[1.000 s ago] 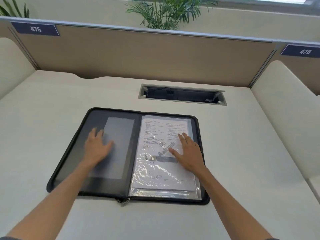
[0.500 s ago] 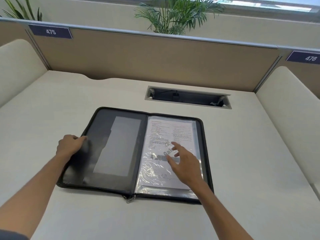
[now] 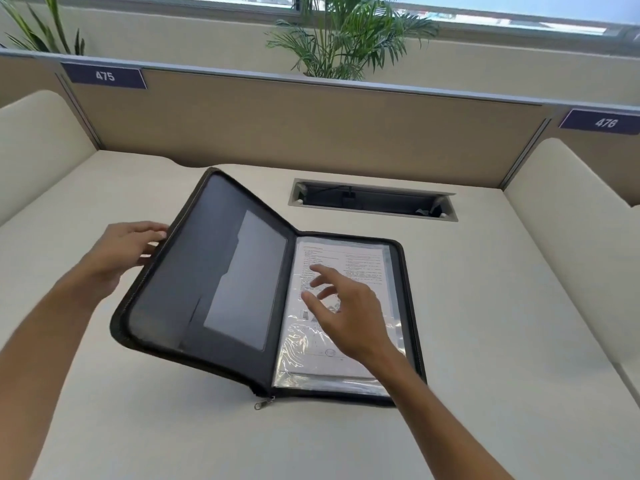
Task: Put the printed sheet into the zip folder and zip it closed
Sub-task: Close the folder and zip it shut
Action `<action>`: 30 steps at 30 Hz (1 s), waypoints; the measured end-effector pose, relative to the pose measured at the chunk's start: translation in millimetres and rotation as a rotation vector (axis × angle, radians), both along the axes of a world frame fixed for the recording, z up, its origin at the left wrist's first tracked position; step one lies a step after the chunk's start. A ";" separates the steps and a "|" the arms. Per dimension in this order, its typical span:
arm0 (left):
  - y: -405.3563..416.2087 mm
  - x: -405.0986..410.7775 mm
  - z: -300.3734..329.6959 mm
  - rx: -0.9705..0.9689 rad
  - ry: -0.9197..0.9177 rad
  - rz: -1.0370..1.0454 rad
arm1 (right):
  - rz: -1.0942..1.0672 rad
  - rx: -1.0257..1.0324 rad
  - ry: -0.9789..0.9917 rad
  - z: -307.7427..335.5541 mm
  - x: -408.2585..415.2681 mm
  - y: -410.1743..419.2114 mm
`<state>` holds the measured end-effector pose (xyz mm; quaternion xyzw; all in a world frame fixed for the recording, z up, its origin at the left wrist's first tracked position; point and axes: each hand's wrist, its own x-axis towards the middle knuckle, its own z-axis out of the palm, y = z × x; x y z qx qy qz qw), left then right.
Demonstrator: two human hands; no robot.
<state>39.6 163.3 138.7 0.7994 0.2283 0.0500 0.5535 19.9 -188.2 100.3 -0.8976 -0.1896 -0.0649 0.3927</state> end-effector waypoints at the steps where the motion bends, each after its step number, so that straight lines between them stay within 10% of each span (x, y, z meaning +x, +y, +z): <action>1: -8.0 -2.9 8.6 -0.042 -0.020 -0.044 | 0.015 0.030 0.004 6.2 -2.9 3.4; 10: -122.5 -25.5 23.4 -0.391 -0.161 -0.213 | 0.197 0.253 0.158 55.4 -31.9 26.3; 30: -202.5 -62.2 -101.7 0.045 -0.073 -0.353 | -0.385 0.133 0.190 -7.9 -53.6 -107.7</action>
